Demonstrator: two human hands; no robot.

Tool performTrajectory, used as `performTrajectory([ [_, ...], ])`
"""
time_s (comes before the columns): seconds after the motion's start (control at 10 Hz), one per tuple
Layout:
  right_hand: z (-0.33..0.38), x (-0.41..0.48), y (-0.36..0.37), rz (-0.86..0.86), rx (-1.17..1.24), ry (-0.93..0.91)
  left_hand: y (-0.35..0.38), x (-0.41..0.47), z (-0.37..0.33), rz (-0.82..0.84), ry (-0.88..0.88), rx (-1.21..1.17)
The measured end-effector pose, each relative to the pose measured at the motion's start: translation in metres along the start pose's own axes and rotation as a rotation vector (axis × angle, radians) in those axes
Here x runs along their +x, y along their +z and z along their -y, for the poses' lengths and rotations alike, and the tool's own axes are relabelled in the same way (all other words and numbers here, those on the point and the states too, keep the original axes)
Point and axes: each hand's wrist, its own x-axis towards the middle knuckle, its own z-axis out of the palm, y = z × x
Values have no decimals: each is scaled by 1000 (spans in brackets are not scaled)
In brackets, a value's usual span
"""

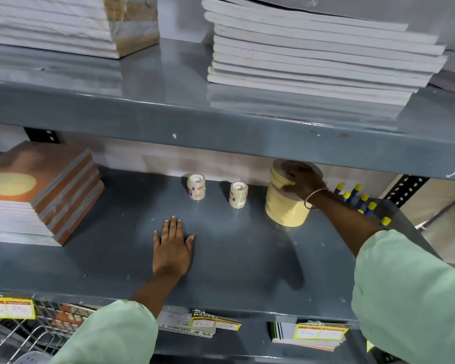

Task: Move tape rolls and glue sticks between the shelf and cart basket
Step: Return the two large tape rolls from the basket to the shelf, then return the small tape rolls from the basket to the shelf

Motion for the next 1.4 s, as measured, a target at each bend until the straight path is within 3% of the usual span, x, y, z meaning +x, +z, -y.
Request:
performTrajectory([
  [1.0, 1, -6, 4, 89, -130, 76, -4, -3, -2, 0, -1, 1],
  [1.3, 81, -22, -7, -332, -49, -39, -6, -1, 0, 58, -4, -11],
  [1.4, 153, -33, 6, -408, 154, -315, -23, -11, 12, -36, -73, -141],
])
